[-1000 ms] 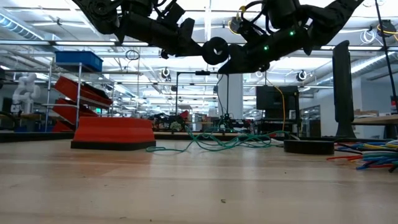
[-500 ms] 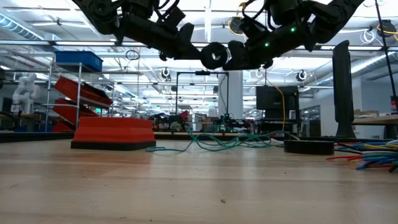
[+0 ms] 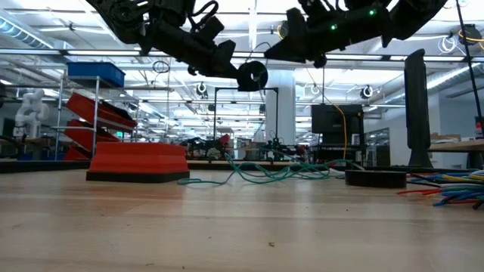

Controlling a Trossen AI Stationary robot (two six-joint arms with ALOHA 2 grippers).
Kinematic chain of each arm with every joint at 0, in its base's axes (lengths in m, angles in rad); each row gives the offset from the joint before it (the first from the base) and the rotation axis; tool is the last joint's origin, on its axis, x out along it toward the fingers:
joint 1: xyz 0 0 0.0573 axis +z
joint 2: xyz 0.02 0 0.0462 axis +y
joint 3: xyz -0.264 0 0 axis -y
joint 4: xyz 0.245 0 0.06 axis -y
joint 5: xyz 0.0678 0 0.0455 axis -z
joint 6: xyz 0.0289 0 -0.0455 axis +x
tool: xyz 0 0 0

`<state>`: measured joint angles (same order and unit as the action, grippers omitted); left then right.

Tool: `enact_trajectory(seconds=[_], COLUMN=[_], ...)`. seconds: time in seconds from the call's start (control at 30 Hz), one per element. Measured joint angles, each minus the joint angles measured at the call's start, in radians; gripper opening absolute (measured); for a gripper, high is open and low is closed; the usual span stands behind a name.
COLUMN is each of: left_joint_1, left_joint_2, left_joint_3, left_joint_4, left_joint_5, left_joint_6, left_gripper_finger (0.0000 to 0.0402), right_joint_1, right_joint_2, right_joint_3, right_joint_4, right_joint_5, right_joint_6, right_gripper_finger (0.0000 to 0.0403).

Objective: Coiling cords
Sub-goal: Uncoil the green wire cable from the spool

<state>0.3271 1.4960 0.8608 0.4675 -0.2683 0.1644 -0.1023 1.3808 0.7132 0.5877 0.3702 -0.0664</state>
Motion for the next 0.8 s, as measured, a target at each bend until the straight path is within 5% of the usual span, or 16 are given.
enact_trajectory(seconds=[0.4,0.8], left_joint_1=[0.0,0.002], left_joint_2=[0.0,0.0], left_joint_3=[0.0,0.0], left_joint_4=[0.063,-0.044], left_joint_5=[0.044,0.112], left_joint_6=[-0.072,-0.085], left_gripper_finger=[0.0,0.0], right_joint_1=[-0.033,-0.11], right_joint_2=[0.071,0.031], right_joint_3=[0.0,0.0], right_joint_4=[-0.136,-0.278], right_joint_5=[-0.087,0.141], right_joint_6=[0.129,0.18], right_gripper_finger=[0.0,0.0])
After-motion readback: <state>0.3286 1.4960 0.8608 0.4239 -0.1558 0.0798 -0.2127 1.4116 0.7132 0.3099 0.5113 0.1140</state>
